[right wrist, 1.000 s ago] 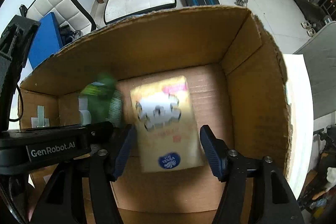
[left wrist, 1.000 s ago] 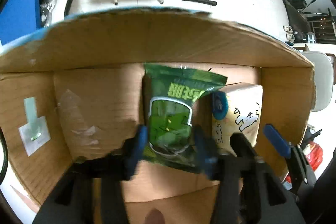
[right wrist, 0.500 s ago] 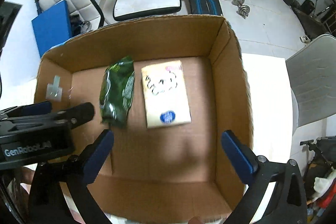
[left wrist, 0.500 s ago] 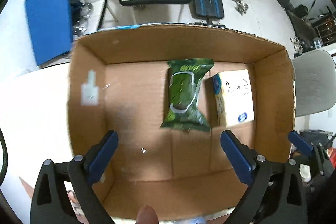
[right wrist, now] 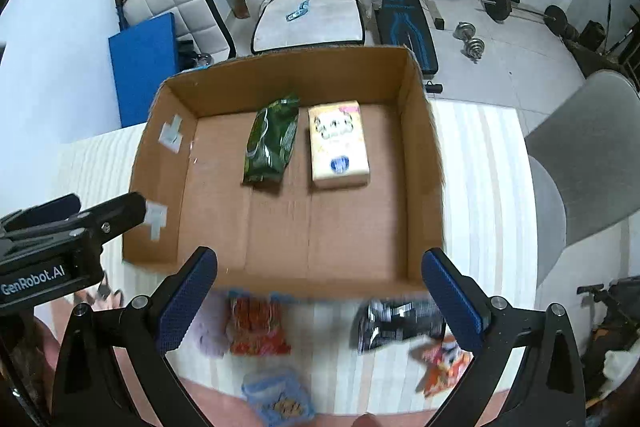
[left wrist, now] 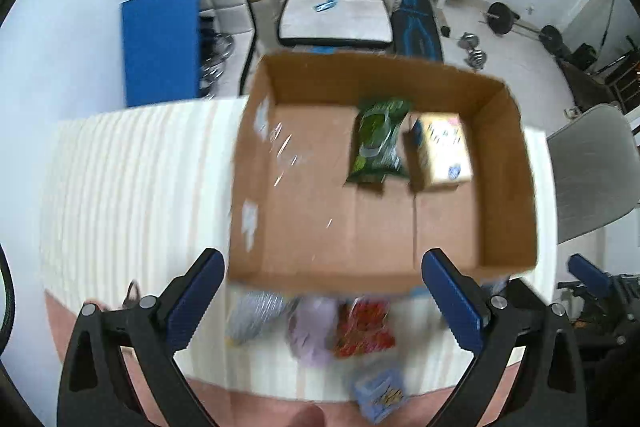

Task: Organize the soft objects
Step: 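Grasp the red floral pack with the left tool while the right tool grasps the blue bear pack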

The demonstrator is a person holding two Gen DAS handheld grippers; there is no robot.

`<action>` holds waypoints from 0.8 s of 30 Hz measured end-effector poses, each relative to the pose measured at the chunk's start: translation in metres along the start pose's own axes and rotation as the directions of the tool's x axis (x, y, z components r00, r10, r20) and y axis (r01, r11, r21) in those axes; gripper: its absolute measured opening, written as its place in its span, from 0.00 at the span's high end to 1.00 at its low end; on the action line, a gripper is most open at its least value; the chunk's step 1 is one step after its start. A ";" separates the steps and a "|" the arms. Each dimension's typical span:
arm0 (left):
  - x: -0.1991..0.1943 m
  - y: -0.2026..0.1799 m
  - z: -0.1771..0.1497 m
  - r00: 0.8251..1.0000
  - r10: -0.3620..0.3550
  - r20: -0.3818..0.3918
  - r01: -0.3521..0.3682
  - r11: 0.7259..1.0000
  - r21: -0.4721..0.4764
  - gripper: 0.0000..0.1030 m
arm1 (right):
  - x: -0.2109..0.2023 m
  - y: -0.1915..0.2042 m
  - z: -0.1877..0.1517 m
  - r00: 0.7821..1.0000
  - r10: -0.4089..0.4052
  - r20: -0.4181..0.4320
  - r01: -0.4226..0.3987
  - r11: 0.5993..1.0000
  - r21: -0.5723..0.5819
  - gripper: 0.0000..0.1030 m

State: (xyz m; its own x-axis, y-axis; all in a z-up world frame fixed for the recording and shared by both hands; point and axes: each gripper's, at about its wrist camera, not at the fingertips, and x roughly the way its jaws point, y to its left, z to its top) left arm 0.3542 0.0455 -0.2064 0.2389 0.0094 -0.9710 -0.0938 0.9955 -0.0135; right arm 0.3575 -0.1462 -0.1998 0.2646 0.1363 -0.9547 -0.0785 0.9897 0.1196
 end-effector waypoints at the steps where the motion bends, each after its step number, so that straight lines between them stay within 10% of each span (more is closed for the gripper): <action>1: 0.001 0.000 -0.012 1.000 0.014 -0.007 -0.014 1.000 0.001 0.02 | -0.003 -0.004 -0.010 1.000 0.007 -0.004 -0.007 1.000 0.008 0.00; 14: 0.149 -0.055 -0.093 0.933 0.019 -0.358 0.014 0.996 0.090 0.30 | 0.072 -0.074 -0.148 0.965 0.074 -0.251 -0.025 0.981 0.192 0.00; 20: 0.184 -0.062 -0.097 0.914 0.039 -0.403 -0.007 0.997 0.082 0.30 | 0.093 -0.090 -0.164 0.963 0.068 -0.261 -0.004 0.970 0.241 0.00; 24: 0.185 -0.056 -0.095 0.917 -0.012 -0.398 0.027 0.999 0.031 0.54 | 0.100 -0.091 -0.168 0.961 0.063 -0.268 0.004 0.971 0.239 0.00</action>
State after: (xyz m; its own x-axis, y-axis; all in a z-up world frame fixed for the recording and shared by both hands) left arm 0.3121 -0.0170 -0.4083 -0.1646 -0.0407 -0.9855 -0.0569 0.9979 -0.0317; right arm 0.2297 -0.2300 -0.3517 -0.0084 0.1814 -0.9834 0.1547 0.9718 0.1780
